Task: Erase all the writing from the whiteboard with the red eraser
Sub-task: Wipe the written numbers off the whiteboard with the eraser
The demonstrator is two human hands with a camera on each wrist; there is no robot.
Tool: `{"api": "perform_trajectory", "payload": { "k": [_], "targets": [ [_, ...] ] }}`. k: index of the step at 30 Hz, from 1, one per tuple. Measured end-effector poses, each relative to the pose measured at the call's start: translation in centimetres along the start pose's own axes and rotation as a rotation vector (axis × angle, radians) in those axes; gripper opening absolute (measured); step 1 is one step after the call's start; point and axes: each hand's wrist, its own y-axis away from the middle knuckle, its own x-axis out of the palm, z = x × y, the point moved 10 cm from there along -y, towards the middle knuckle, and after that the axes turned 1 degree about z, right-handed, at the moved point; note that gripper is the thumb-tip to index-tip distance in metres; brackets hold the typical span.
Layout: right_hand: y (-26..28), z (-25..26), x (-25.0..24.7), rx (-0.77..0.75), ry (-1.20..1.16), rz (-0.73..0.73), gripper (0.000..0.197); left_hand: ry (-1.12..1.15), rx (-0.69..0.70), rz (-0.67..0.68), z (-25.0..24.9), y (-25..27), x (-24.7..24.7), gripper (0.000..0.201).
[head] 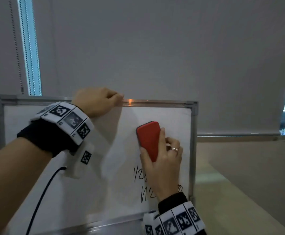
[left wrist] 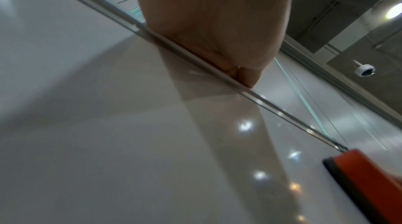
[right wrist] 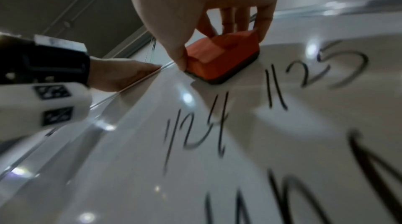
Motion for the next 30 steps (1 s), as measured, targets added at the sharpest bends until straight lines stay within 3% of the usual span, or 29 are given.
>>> {"api": "perform_trajectory", "payload": {
  "k": [2, 6, 10, 13, 19, 25, 27, 30],
  "targets": [
    [-1.7, -0.8, -1.2, 0.028, 0.021, -0.04, 0.073, -0.012, 0.0, -0.009, -0.1, 0.0, 0.0, 0.046],
    [-5.4, -5.3, -2.9, 0.247, -0.083, -0.027, 0.078, -0.009, 0.004, -0.037, -0.1, 0.2, -0.3, 0.046],
    [-4.3, -6.4, -3.4, 0.33, -0.014, -0.084, 0.078, -0.016, 0.021, -0.077, -0.3, 0.8, -0.8, 0.046],
    [-2.1, -6.4, -2.3, 0.357, 0.002, 0.007, 0.079, -0.025, 0.03, -0.09, -0.6, 1.0, -1.0, 0.046],
    [-0.2, -5.9, -2.8, 0.246, 0.055, 0.262, 0.077, 0.019, 0.02, -0.052, -0.6, 0.9, -0.8, 0.046],
    [-6.0, -5.5, -4.8, 0.229, 0.011, 0.069, 0.079, 0.033, 0.025, -0.069, -0.9, 1.6, -1.1, 0.046],
    [-5.2, -2.3, -3.3, 0.098, 0.111, 0.095, 0.08, 0.027, 0.029, -0.075, -1.0, 1.6, -1.1, 0.046],
    [-3.7, 3.7, -1.5, -0.24, 0.198, 0.084, 0.073, 0.021, 0.039, -0.098, -0.8, 1.5, -1.3, 0.045]
  ]
}}
